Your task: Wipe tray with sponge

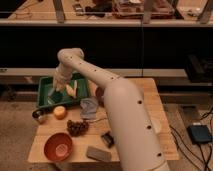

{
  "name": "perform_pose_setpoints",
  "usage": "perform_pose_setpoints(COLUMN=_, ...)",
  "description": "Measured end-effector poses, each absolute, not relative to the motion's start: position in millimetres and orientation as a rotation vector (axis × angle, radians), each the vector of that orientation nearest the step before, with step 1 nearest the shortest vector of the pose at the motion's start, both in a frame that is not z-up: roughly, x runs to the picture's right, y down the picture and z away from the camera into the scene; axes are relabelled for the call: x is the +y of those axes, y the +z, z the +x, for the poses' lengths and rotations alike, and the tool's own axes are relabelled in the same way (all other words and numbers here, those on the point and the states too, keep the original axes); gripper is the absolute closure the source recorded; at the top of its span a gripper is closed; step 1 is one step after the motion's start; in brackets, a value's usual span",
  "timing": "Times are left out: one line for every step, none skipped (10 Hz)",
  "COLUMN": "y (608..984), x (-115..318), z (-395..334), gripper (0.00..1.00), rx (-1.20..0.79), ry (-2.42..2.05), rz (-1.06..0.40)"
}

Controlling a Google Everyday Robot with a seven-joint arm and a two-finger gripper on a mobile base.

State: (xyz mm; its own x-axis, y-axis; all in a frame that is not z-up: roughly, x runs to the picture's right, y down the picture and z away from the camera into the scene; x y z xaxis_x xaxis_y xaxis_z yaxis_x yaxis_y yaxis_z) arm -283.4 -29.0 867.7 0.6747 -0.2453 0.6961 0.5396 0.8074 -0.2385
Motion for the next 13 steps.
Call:
perform_pose_setpoints(y=874.6, x=-34.7, z=-280.9, gripper=1.00, rx=-0.679, ry=-0.457, rz=-0.447)
perform_pose_setpoints(y=881.9, x=-42.3, z=-280.6, gripper=1.00, rx=-0.663, ry=-0.451, rz=-0.439)
perform_pose_setpoints(y=888.7, x=-48.7, z=-281.5, gripper=1.00, rx=-0.656, ry=-0.448, rz=-0.432)
perform_pose_setpoints(y=899.6, x=-58.7, z=-285.6, gripper=1.00, rx=-0.646, ry=-0.448, rz=-0.421)
perform_pose_setpoints(y=907.6, x=-64.1, z=-291.9, gripper=1.00, rx=-0.641, ry=-0.449, rz=-0.416)
perform_pose_setpoints(y=912.1, x=-66.1, z=-299.5, gripper=1.00, rx=-0.639, ry=-0.451, rz=-0.411)
perform_pose_setpoints(y=918.1, x=-66.3, z=-309.1, gripper=1.00, rx=-0.634, ry=-0.451, rz=-0.407)
perform_pose_setpoints(y=926.1, x=-65.4, z=-321.5, gripper=1.00, rx=-0.627, ry=-0.454, rz=-0.404)
perform_pose_setpoints(y=929.7, x=-64.5, z=-327.1, gripper=1.00, rx=-0.625, ry=-0.457, rz=-0.402)
perform_pose_setpoints(y=931.0, x=-65.0, z=-327.7, gripper=1.00, rx=-0.625, ry=-0.457, rz=-0.400)
perform_pose_setpoints(y=931.0, x=-64.8, z=-327.9, gripper=1.00, rx=-0.635, ry=-0.460, rz=-0.400)
perform_pose_setpoints(y=930.8, x=-64.7, z=-328.1, gripper=1.00, rx=-0.638, ry=-0.462, rz=-0.399)
perform_pose_setpoints(y=907.6, x=-54.1, z=-360.3, gripper=1.00, rx=-0.725, ry=-0.499, rz=-0.391)
